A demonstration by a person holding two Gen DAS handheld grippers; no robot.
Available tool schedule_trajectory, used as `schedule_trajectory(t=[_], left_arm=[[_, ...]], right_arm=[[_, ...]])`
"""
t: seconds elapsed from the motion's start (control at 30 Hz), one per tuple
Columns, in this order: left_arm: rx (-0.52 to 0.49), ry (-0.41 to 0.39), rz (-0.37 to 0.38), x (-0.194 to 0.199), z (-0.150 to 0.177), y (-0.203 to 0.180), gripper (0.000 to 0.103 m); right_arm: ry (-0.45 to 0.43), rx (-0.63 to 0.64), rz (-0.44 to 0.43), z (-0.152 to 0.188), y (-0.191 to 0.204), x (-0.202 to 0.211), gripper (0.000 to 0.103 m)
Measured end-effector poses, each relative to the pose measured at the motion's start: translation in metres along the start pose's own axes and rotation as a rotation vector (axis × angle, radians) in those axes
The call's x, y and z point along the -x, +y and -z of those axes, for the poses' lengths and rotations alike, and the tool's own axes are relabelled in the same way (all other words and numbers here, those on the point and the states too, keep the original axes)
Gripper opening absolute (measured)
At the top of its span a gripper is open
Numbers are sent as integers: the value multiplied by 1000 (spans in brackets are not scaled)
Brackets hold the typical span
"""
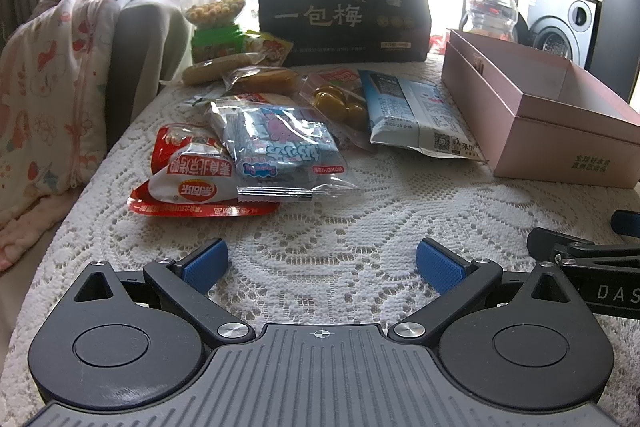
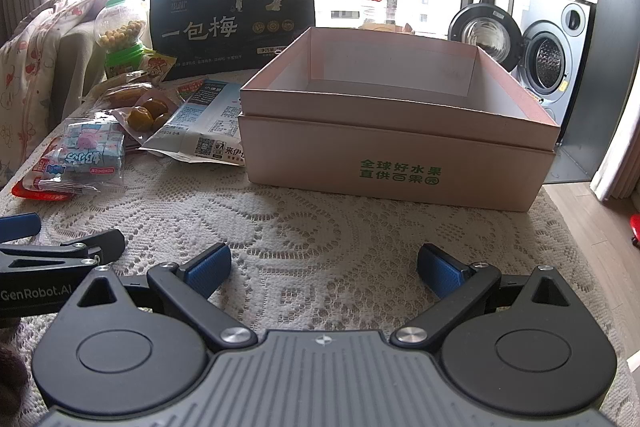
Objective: Organize snacks
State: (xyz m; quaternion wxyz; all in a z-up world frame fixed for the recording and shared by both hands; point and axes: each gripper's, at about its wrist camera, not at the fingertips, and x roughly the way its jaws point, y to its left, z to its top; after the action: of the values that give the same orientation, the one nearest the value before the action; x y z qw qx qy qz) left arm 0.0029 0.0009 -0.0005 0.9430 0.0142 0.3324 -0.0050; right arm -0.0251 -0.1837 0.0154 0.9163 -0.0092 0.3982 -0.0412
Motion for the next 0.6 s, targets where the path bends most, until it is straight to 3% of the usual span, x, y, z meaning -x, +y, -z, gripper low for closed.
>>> schedule_trajectory(t=[0.6], left_arm=[[-2,-1,-1,1,1,-1,103]], right_arm=[[1,2,1,-1,1,0,100]])
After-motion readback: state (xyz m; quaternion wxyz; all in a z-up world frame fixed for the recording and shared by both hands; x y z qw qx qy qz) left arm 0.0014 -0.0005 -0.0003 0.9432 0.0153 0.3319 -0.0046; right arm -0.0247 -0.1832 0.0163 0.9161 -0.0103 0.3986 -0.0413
